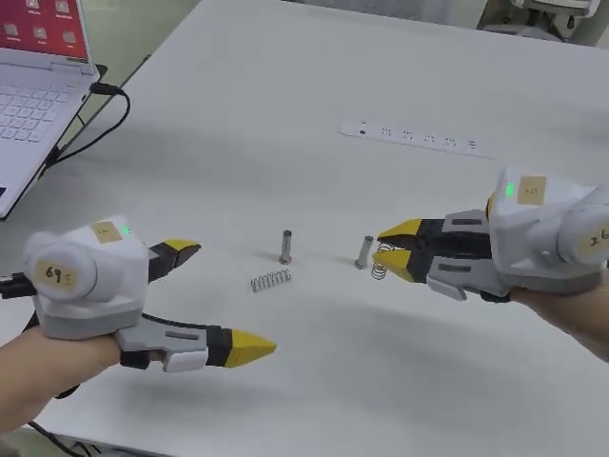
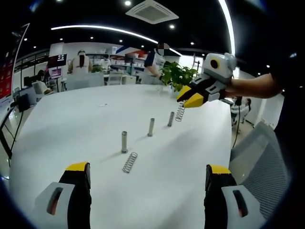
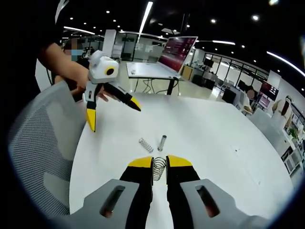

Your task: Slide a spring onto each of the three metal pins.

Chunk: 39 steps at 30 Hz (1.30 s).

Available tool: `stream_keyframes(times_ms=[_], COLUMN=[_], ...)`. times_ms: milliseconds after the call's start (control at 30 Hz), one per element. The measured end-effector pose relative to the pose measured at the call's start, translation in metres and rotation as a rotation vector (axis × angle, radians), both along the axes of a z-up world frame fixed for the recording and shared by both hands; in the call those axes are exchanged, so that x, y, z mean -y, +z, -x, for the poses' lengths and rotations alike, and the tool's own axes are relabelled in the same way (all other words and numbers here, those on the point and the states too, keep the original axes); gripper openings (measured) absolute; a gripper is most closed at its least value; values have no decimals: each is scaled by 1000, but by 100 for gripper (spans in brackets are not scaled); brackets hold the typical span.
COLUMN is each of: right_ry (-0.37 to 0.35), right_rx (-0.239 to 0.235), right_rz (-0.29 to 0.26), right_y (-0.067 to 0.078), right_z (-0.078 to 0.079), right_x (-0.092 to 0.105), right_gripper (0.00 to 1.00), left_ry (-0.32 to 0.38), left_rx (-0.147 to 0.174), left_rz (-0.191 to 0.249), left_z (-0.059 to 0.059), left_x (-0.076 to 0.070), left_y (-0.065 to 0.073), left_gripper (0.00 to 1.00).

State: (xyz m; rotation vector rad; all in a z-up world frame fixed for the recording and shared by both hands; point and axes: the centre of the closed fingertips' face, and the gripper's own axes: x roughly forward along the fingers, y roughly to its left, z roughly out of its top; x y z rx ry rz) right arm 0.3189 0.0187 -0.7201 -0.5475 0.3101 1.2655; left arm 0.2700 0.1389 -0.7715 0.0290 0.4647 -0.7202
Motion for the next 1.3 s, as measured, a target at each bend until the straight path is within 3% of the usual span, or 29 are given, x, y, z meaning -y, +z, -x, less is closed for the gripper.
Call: stream_keyframes(times_ms=[233, 700, 1300], right_ry=[-46, -126, -170], right_rx=[3, -16, -72], right_rz=[-19, -22, -31], right_y=[5, -2, -14], right_z=[-20, -58, -71], right_x=[-3, -8, -8], right_gripper=[7, 7, 7], left_ry=[6, 18, 39], left_rx=[-3, -7, -18], left_rz=[-1, 0, 1], left_z=[0, 1, 4], left_x=[-4, -8, -16], left_y=[-1, -3, -8], left_gripper=[98, 98, 98])
